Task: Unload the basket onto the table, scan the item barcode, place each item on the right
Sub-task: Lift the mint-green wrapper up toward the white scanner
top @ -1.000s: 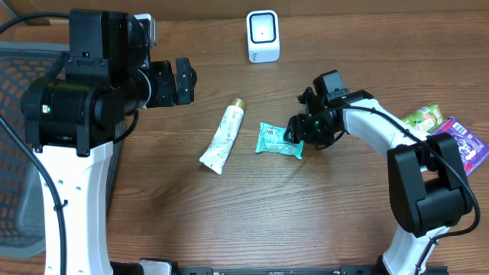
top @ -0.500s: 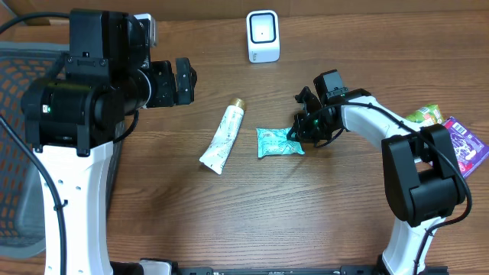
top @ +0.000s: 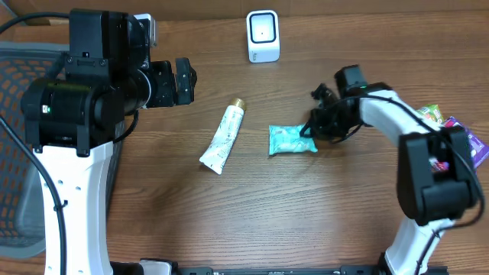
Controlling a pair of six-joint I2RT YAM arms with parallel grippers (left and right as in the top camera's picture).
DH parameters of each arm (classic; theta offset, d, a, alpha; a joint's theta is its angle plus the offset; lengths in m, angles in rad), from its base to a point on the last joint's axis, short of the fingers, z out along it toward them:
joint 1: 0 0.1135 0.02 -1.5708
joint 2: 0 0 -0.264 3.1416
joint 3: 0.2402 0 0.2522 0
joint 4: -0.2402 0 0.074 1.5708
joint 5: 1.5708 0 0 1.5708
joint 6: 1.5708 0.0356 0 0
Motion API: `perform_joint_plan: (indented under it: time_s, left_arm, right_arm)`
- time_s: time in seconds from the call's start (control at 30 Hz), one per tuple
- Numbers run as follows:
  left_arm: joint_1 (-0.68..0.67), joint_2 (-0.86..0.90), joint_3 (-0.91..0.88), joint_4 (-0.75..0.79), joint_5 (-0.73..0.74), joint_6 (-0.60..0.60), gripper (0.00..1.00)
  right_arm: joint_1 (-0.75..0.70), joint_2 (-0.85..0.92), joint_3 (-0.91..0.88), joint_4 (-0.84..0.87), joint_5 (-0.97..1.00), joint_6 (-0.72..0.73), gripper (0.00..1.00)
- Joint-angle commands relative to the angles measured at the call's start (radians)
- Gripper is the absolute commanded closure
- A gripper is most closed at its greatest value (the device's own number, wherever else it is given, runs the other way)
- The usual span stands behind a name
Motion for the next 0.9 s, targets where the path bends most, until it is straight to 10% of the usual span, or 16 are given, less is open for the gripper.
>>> perform_joint_plan:
  time_s: [0.0,0.4,0.87]
  left_arm:
    - [-0.001,0.006,0.009,0.001,-0.003,0.019,0.0]
    - [-0.001,0.006,0.009,0.001,-0.003,0.019,0.01]
    - [-0.001,0.006,0.009,0.001,-0.003,0.019,0.01]
  right_arm:
    - [-0.002,-0.195,0.042,0.009,-0.083,-0.038,0.96]
    - [-0.002,-0.569,0.042,0.017,0.042,0.008,0.96]
    - [0.018,-0.593,0.042,0.01,0.153,0.008,0.96]
